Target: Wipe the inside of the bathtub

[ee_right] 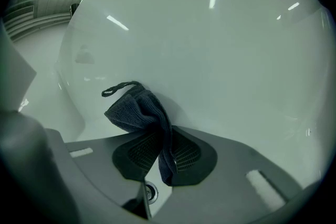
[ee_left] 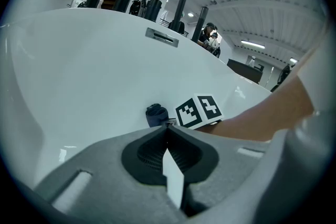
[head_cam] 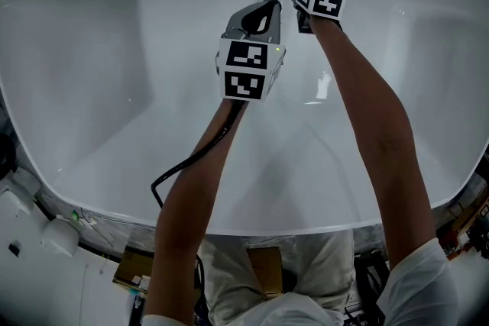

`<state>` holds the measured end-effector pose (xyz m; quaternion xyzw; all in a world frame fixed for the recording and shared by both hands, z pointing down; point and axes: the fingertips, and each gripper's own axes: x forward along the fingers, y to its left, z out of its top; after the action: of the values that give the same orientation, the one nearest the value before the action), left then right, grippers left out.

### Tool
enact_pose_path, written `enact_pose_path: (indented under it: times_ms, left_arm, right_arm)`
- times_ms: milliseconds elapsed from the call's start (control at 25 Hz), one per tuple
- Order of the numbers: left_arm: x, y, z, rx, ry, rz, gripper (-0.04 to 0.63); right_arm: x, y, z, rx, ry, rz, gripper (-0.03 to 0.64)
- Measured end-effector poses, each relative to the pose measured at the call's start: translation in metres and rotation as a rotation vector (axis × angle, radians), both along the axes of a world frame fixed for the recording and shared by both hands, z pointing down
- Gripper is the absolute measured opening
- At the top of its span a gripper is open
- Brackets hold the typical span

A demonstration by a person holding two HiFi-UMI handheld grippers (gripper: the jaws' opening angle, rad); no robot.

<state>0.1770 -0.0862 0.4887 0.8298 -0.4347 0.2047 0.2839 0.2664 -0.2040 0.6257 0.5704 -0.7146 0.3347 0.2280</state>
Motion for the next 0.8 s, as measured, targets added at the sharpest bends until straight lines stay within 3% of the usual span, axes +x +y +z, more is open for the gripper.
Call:
enact_pose_path:
  times_ms: [800]
  left_arm:
    - [0.116,-0.003,0.006,-0.005,0.001,0.106,0.000]
  right_arm:
    - [0.157,0.001,0.002,0.024,0.008,0.082,0.061]
